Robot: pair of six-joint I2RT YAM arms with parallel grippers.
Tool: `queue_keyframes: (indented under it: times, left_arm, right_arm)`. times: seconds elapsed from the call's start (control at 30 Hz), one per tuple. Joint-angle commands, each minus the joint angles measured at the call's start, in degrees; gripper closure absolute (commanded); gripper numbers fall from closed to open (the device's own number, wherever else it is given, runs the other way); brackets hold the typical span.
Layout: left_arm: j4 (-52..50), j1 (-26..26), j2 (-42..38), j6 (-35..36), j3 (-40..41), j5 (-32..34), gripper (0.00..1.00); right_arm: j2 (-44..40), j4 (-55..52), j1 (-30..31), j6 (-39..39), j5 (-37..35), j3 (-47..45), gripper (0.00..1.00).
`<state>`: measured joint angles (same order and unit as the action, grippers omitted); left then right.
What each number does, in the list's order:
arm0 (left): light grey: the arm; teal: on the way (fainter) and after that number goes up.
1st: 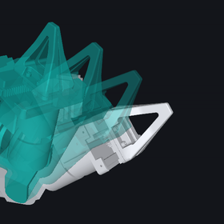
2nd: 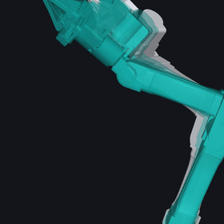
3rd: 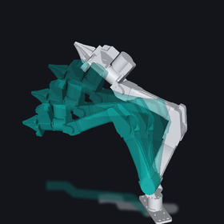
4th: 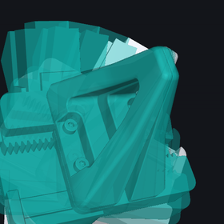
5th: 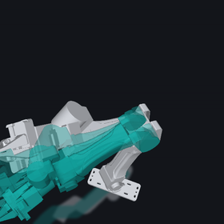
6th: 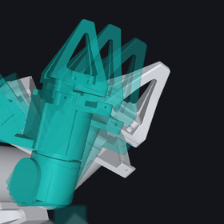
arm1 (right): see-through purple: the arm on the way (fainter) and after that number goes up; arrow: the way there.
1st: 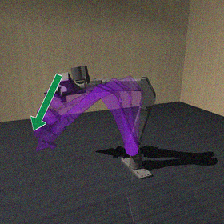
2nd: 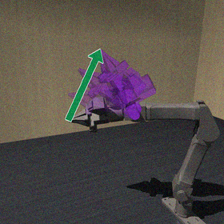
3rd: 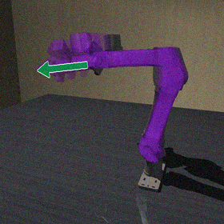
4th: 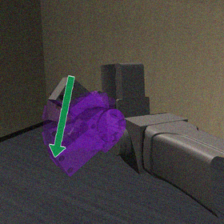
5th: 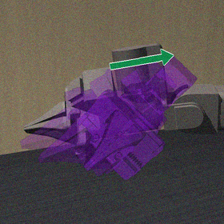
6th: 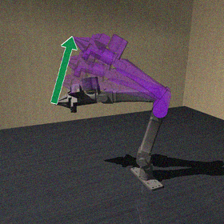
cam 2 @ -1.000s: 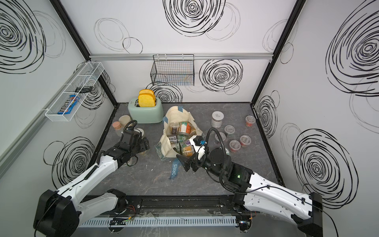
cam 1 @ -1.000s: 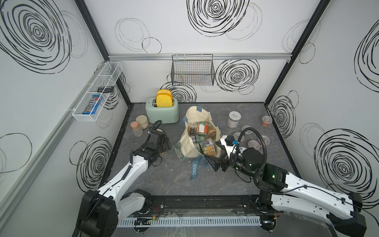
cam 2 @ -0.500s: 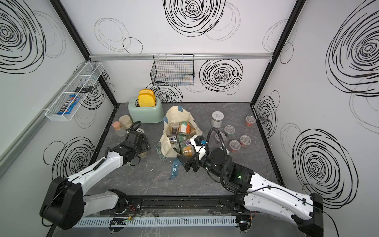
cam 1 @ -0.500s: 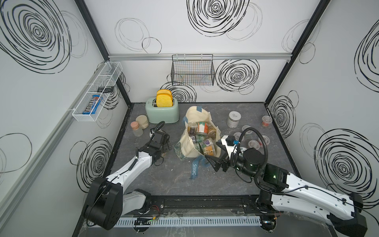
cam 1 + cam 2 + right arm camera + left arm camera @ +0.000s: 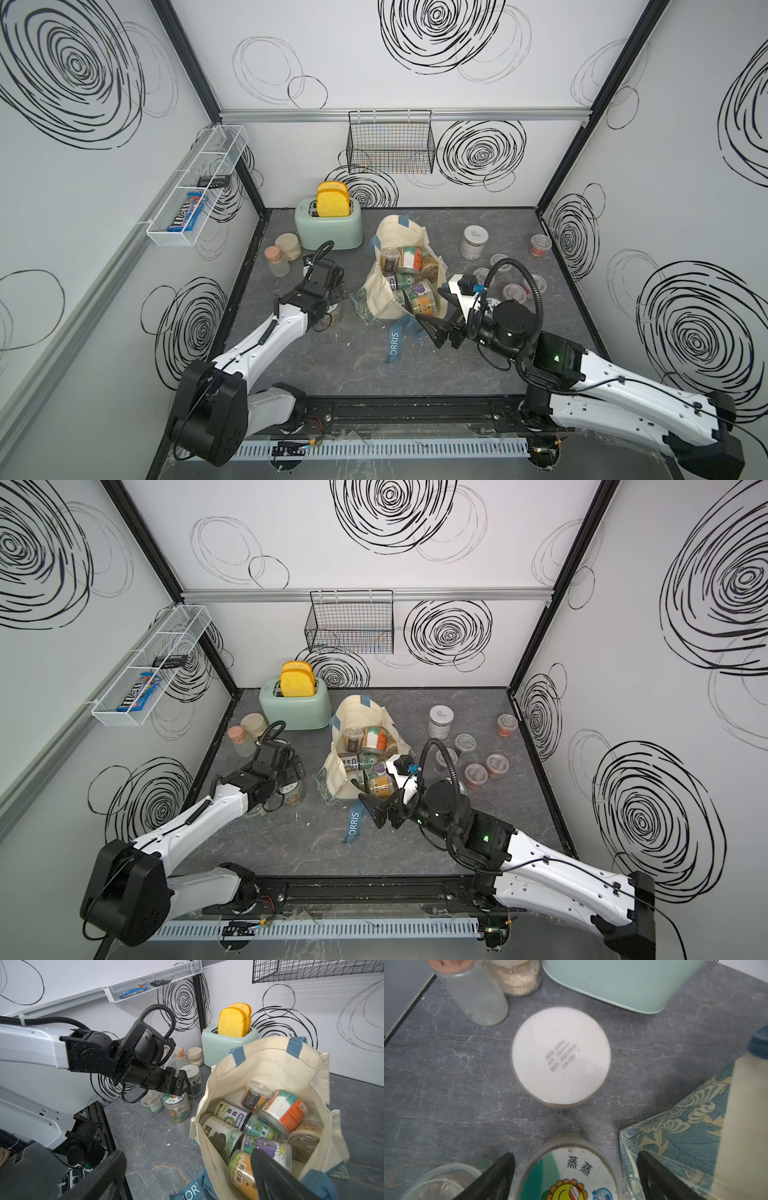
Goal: Take out the seed jars from the canvas bag
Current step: Place the seed jar at the center of the board, then adjust the canvas bag at the center of the board.
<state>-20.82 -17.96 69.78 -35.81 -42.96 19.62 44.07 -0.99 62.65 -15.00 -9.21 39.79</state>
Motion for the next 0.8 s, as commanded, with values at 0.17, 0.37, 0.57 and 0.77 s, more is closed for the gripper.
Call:
queue_keyframes:
  times: [0.17,0.37,0.57,0.77]
  left_arm:
    - [-4.5,-2.0,-7.7,0.6,-6.3,-2.5,0.04]
    - [-7.7,-7.2,-14.1,1.3,-10.2,-7.5,0.04]
    - [-10.9,-12.4,-17.9,1.6,-15.6,-8.5,0.04]
    - [-10.0,-16.5,-16.8,1.5,-17.5,-10.2,0.04]
  right_arm:
    - [0.0,-1.7,-0.3,-1.0,-0.1,0.9,0.03]
    - [0.1,-4.0,-1.6,-1.9,0.6,1.4,0.03]
    - [-1.0,-6.1,-4.0,-5.4,1.1,1.1,0.03]
    - [-1.1,-10.6,-10.0,-9.1,3.3,2.8,0.03]
